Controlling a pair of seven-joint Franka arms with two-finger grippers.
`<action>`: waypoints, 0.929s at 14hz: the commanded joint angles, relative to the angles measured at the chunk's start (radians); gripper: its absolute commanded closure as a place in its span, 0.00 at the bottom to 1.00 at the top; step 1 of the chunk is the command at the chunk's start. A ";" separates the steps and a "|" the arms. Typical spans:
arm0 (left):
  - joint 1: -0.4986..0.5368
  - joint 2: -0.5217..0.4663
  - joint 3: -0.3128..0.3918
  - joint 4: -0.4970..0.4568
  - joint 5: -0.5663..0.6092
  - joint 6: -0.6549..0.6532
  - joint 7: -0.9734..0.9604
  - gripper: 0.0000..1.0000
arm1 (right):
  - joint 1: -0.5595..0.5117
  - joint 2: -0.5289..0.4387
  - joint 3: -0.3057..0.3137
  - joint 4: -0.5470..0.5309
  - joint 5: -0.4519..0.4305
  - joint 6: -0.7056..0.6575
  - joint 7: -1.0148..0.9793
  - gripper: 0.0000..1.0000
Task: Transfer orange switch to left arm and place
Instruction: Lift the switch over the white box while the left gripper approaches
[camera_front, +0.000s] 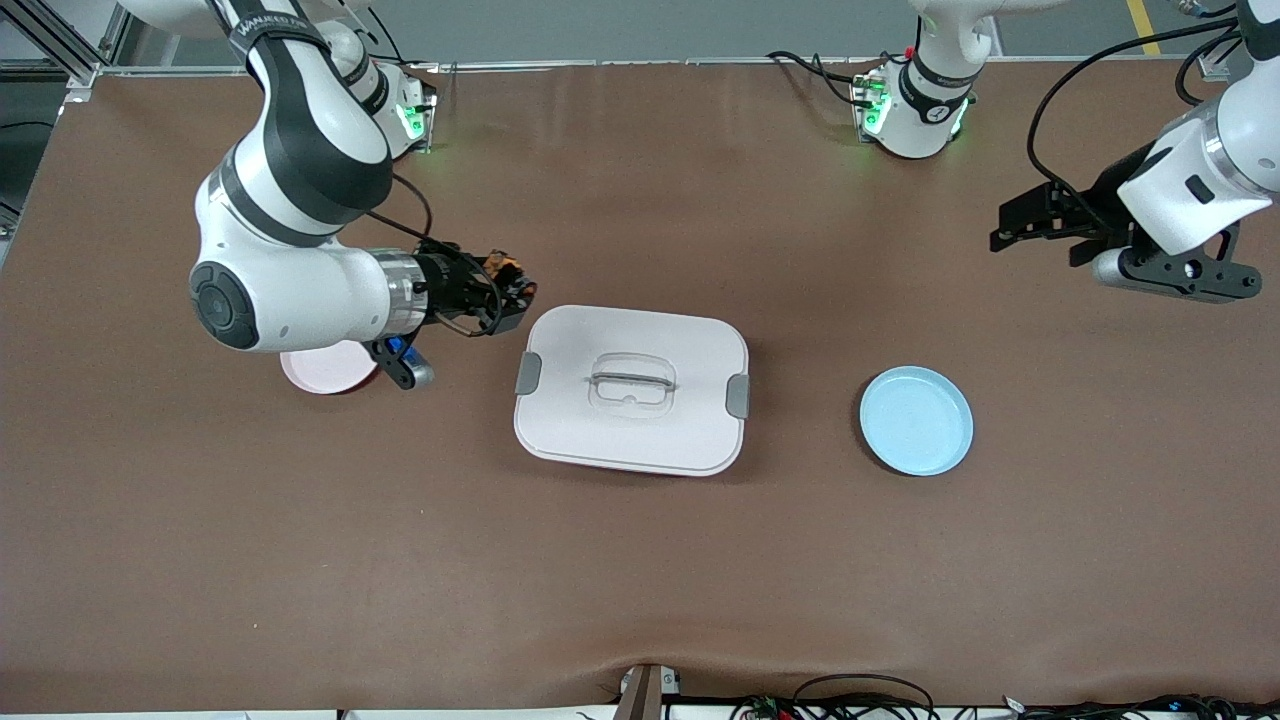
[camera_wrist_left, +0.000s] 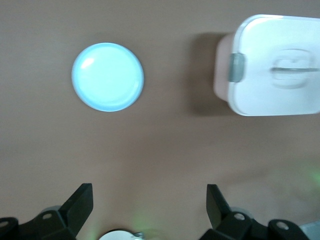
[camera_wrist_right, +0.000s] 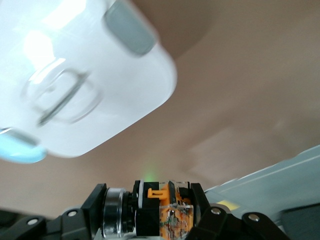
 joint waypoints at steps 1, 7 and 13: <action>0.003 -0.006 -0.003 0.001 -0.109 0.007 0.023 0.00 | 0.051 0.023 -0.009 0.034 0.119 0.103 0.104 0.70; -0.006 -0.003 -0.095 -0.052 -0.249 0.159 -0.130 0.00 | 0.266 0.071 -0.009 0.037 0.213 0.546 0.385 0.70; -0.006 0.009 -0.204 -0.150 -0.296 0.329 -0.134 0.06 | 0.367 0.149 -0.009 0.066 0.379 0.839 0.473 0.70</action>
